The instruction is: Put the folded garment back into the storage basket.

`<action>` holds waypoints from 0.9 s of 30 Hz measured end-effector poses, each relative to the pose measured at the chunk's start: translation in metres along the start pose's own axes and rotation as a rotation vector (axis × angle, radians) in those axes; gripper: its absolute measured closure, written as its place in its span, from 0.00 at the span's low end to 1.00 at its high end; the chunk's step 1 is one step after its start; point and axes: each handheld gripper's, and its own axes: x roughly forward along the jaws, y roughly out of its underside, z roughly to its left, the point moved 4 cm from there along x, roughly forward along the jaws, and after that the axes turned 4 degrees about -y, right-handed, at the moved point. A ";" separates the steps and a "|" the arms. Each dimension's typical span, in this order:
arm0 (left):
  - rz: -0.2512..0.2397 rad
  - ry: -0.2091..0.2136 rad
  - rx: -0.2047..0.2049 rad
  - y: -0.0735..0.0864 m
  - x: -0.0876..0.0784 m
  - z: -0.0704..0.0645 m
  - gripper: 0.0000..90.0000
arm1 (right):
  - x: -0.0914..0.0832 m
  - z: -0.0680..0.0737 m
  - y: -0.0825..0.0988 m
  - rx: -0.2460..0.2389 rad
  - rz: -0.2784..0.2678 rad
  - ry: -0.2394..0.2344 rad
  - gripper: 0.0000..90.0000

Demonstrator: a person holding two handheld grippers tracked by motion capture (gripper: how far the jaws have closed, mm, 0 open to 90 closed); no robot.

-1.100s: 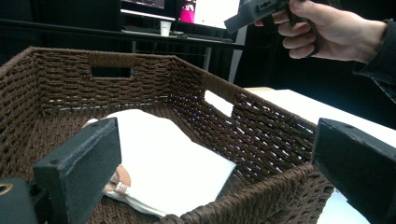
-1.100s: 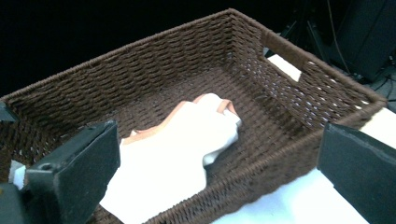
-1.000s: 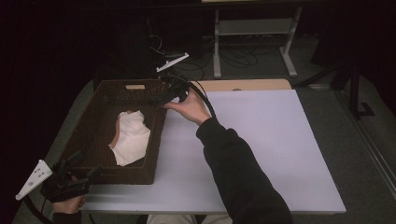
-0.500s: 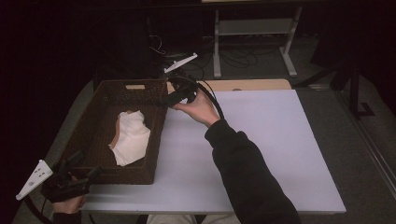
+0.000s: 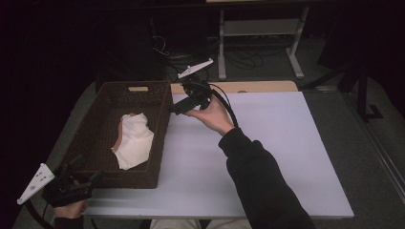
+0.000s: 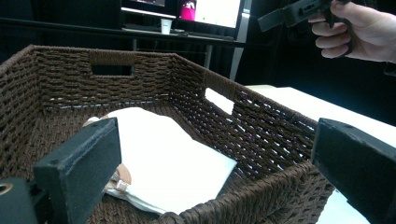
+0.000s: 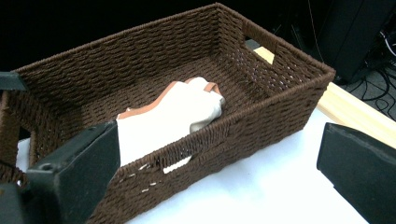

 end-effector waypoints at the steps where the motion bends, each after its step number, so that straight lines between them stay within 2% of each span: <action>1: 0.000 -0.001 0.000 0.000 0.000 0.000 0.01 | -0.001 0.000 0.002 0.002 0.000 0.000 0.00; 11: 0.004 -0.002 0.000 0.000 0.000 0.000 0.01 | -0.011 -0.006 0.020 0.018 -0.009 -0.010 0.00; 27: 0.007 -0.003 0.003 0.001 0.001 0.000 0.01 | -0.024 -0.015 0.043 0.035 -0.011 0.006 0.00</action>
